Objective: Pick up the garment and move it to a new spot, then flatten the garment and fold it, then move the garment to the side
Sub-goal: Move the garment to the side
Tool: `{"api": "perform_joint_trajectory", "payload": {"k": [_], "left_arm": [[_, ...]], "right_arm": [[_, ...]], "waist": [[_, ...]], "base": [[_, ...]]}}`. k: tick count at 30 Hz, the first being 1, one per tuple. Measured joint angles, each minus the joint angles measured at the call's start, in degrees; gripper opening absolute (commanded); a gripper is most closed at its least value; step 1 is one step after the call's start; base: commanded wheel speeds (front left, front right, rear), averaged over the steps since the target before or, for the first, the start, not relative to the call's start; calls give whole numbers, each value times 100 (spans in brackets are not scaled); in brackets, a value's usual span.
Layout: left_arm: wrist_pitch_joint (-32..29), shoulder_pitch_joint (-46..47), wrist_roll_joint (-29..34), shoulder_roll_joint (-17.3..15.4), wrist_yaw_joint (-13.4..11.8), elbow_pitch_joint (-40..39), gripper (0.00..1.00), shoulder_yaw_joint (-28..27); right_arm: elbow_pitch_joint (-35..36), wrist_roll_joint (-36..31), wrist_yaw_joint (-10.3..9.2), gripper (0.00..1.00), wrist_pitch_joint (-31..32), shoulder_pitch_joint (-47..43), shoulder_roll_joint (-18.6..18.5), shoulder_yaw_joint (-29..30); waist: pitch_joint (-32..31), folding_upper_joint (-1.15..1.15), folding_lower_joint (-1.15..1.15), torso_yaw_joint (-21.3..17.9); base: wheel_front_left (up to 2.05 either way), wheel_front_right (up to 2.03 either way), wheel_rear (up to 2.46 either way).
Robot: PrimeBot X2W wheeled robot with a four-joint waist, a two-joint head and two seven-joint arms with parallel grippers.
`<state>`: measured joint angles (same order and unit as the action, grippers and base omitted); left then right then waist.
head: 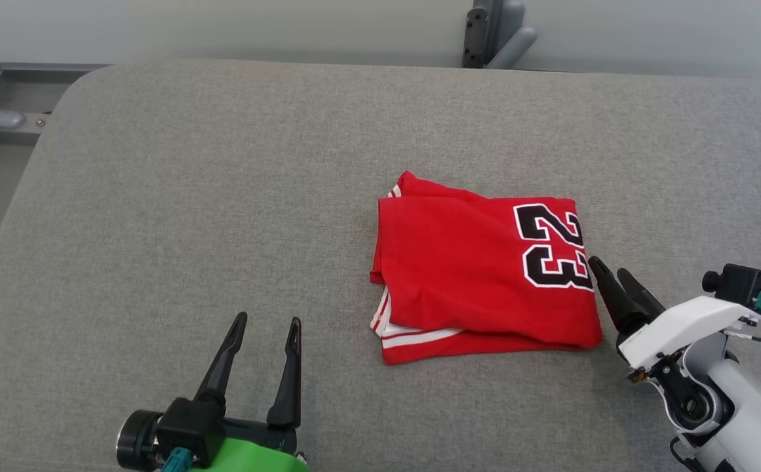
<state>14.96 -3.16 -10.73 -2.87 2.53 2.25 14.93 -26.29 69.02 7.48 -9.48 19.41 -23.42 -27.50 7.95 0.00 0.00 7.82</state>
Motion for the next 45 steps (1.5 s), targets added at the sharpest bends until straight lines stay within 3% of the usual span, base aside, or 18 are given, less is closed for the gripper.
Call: {"api": "perform_joint_trajectory", "payload": {"k": [7,14,16,17,20,34,45], "left_arm": [[0,211,-123,0,0,25,100,71],[0,326,-227,0,-1,64,100,88],[0,347,-227,0,-1,81,100,92],[0,365,-227,0,-1,86,100,93],[0,385,-224,0,-1,89,100,108],[0,398,-134,0,0,80,100,41],[0,500,100,1,138,53,100,-155]], "right_arm": [[-116,1056,0,100,625,310,-303,-300],[-156,1458,1,98,876,505,-389,-523],[-151,1528,1,76,915,551,-393,-569],[-142,1556,1,47,914,561,-394,-589],[-107,1619,1,0,884,570,-405,-621],[107,1601,1,0,490,604,-705,-866],[353,1382,1,0,-60,766,-797,-1273]], "waist": [[315,0,0,178],[500,0,0,307],[521,0,0,309],[525,0,0,304],[533,0,0,285],[521,0,0,-2],[615,0,0,-702]], "base": [[0,0,0],[0,0,0],[0,0,0],[0,0,0],[0,0,0],[0,0,0],[0,0,0]]}}
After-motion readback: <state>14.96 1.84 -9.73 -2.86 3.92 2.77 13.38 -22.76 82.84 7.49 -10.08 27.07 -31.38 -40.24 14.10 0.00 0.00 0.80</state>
